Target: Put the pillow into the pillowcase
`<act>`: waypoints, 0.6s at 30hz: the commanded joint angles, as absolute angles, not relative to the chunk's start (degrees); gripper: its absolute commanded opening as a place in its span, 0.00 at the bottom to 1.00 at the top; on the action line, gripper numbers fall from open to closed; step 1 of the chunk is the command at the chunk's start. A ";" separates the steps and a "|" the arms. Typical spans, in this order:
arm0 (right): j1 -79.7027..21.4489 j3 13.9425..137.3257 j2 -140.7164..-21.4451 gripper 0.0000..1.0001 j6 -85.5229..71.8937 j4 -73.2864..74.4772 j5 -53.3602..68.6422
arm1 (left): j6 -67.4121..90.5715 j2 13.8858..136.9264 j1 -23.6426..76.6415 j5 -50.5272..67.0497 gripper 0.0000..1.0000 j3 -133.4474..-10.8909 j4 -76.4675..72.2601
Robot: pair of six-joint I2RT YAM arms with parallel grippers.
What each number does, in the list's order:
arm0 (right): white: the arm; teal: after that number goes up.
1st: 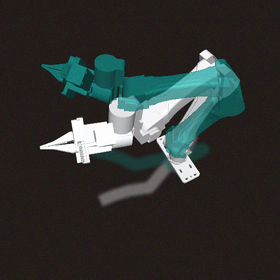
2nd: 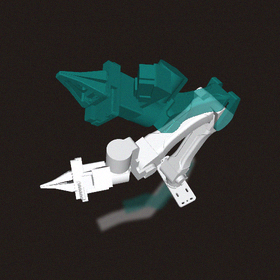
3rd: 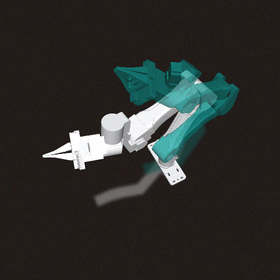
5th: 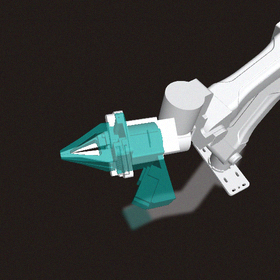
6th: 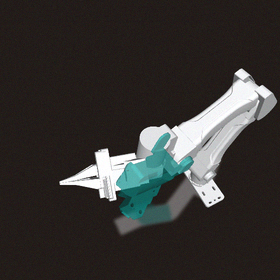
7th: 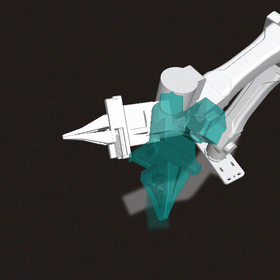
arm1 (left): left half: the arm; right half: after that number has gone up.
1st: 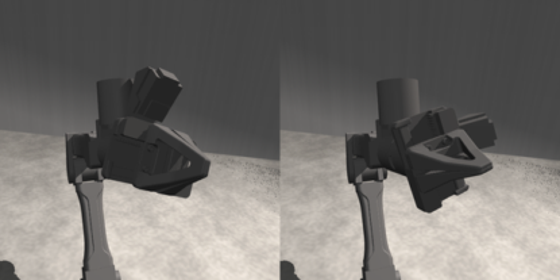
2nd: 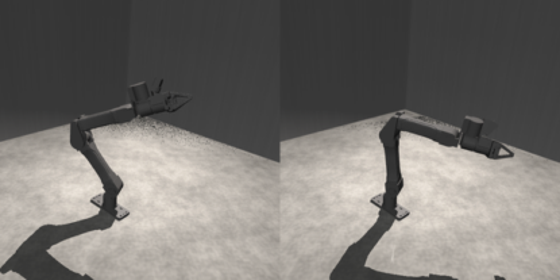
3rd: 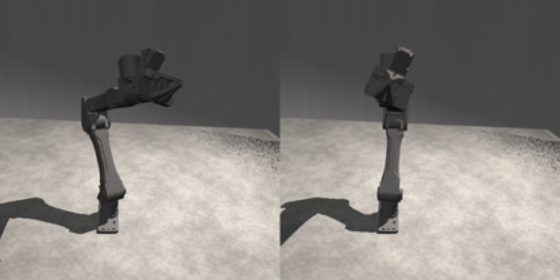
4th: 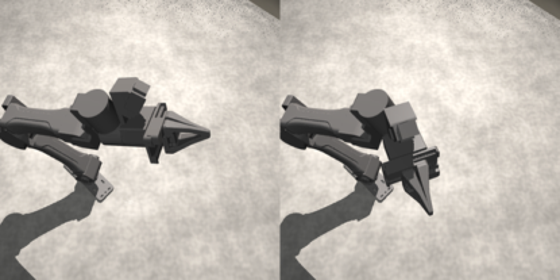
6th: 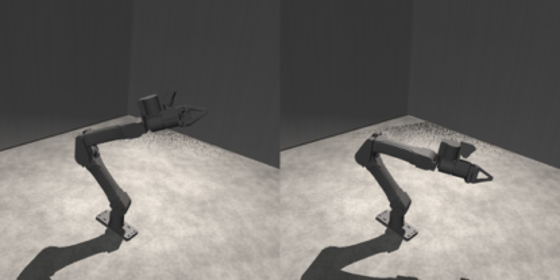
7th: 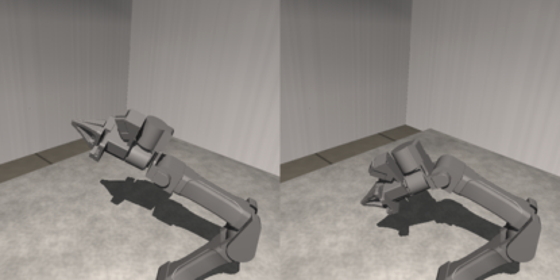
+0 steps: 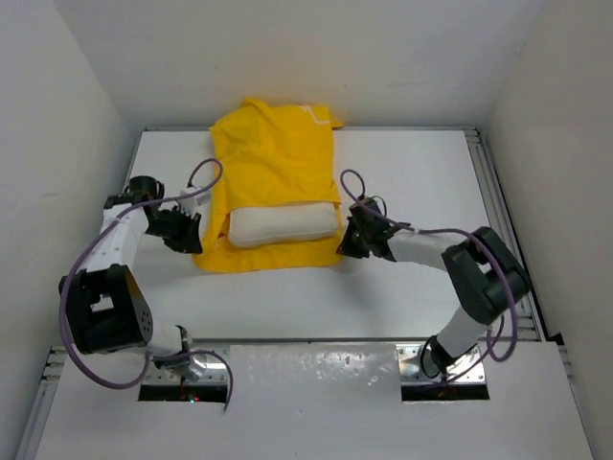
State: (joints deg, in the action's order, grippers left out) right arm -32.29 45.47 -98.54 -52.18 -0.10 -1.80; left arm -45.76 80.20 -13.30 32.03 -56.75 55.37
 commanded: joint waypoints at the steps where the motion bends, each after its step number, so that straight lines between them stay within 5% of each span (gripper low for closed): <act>1: -30.24 44.73 -87.22 0.00 -53.26 -5.44 3.86 | -44.92 78.05 -15.20 39.27 0.00 -65.81 60.54; 8: -24.35 69.66 -71.11 0.00 -43.44 3.59 6.59 | -34.73 77.78 -16.09 48.07 0.00 -96.47 60.57; 18: -22.33 119.94 -82.08 0.00 -31.12 16.87 5.19 | -5.83 78.49 -14.58 42.63 0.00 -123.74 27.28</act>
